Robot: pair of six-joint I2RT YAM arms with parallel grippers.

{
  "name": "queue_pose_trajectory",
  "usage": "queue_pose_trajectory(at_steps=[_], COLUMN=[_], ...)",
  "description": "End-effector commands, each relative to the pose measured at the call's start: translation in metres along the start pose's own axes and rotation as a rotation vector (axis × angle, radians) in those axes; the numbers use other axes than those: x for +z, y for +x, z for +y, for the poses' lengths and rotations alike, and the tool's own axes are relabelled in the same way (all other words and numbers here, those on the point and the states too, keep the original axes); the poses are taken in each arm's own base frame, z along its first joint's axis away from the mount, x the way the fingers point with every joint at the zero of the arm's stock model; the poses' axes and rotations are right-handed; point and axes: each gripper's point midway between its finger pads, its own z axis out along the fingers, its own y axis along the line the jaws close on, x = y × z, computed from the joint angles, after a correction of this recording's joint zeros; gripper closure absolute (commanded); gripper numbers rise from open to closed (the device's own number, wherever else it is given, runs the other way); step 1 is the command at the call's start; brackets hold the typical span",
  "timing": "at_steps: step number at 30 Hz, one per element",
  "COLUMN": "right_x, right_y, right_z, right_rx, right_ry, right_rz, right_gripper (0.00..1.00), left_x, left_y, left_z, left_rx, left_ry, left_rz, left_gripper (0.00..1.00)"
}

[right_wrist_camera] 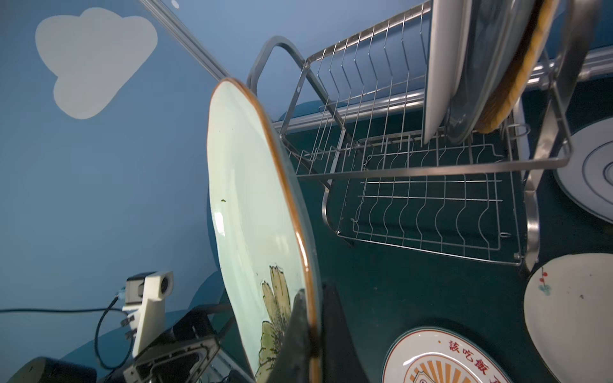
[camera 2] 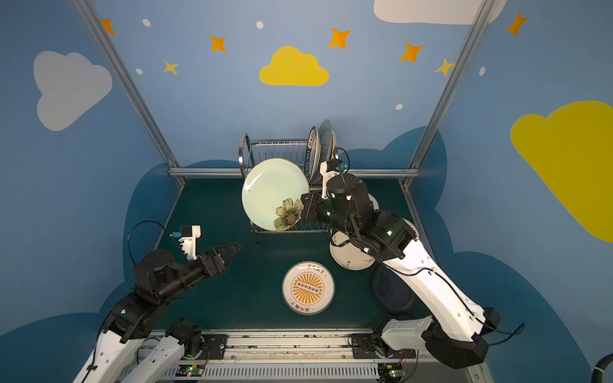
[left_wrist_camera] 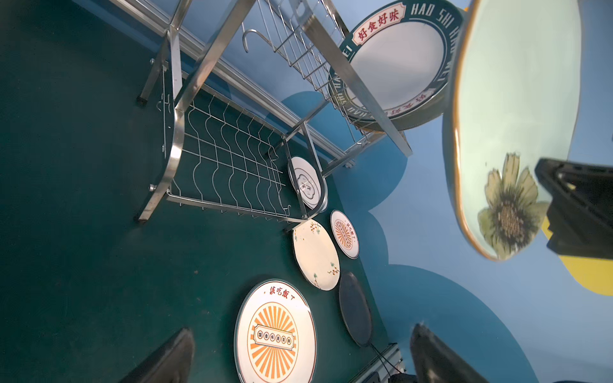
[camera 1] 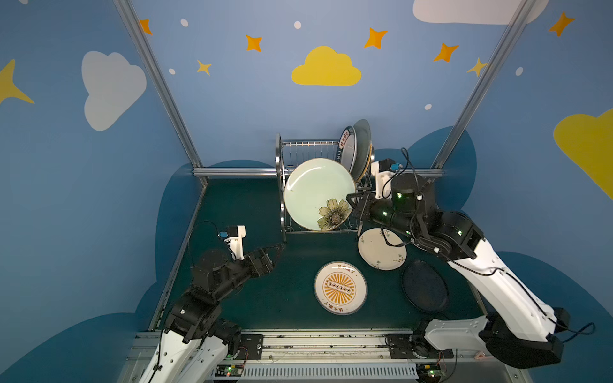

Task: Load plates into a dish rack
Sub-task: Place the plate on the dish rack.

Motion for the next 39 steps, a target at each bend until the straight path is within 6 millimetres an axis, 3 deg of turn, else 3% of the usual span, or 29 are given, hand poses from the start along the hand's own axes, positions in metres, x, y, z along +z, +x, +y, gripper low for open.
queue_pose_trajectory(at_steps=[1, 11, 17, 39], right_x=[-0.019, 0.004, 0.016, 0.052], right_y=[-0.069, -0.124, -0.146, -0.178], right_z=[0.017, 0.009, 0.004, -0.006], right_rx=[0.02, -0.078, -0.162, -0.403], right_ry=[0.011, 0.278, 0.423, 0.721], right_rz=[-0.247, -0.419, -0.505, -0.664], right_gripper=[1.0, 1.0, 1.0, 1.0], left_x=[-0.007, -0.008, -0.008, 0.001], left_y=[0.001, 0.008, 0.01, 0.008], left_z=[-0.007, -0.006, -0.008, -0.007], left_rx=[0.056, 0.065, 0.077, 0.026], left_ry=[0.021, 0.026, 0.039, 0.081], left_rz=[0.011, 0.033, 0.046, 0.07], left_gripper=[0.0, 0.0, 0.0, 0.0])
